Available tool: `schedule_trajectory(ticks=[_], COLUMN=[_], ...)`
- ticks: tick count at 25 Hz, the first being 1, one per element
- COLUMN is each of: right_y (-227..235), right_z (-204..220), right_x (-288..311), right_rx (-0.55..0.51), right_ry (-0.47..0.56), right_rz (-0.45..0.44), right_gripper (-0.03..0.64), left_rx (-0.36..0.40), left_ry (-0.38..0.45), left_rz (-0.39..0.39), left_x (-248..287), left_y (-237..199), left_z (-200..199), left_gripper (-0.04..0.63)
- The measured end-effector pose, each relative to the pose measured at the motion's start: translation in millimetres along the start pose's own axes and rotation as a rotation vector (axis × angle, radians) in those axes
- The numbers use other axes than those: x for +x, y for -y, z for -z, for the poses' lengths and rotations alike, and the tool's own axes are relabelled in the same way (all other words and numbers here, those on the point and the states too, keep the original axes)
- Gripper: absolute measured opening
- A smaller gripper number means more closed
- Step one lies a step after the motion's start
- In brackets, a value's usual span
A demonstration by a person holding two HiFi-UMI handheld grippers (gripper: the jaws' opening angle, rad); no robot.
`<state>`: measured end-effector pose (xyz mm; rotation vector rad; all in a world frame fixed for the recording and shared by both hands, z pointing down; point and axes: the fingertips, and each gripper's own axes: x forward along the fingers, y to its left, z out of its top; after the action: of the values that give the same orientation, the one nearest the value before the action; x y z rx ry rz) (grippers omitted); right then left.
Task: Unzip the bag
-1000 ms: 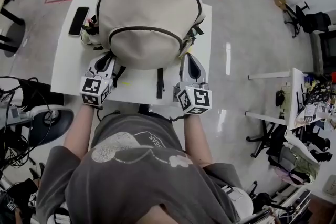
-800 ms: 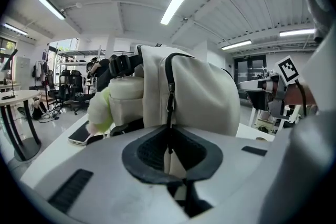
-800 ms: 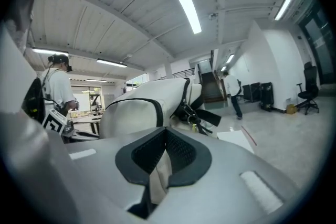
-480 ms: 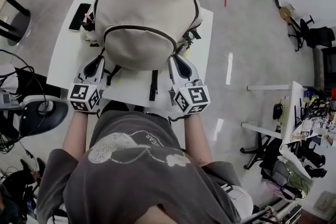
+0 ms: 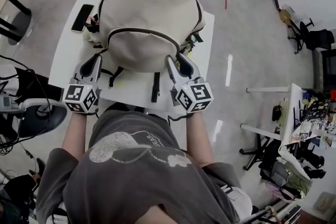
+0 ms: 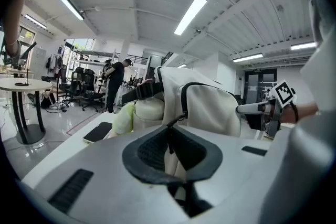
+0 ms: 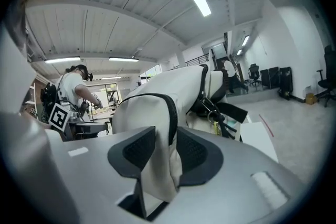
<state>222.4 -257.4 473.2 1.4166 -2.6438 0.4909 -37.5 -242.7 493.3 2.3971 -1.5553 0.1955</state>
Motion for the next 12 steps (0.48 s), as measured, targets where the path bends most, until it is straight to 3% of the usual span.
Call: schedule_trajectory(ticks=[5, 12], right_y=[1, 2], right_z=[4, 4], right_x=[3, 3], right_rx=[-0.048, -0.020], right_ry=[-0.014, 0.013], right_rz=[0.083, 0.157], right_gripper=[0.100, 0.086], left_rx=[-0.025, -0.006], left_ry=[0.011, 0.045], left_rz=[0.032, 0.104], left_x=[1, 8], left_y=[-3, 4], left_z=[-9, -45], left_gripper=[0.032, 0.031])
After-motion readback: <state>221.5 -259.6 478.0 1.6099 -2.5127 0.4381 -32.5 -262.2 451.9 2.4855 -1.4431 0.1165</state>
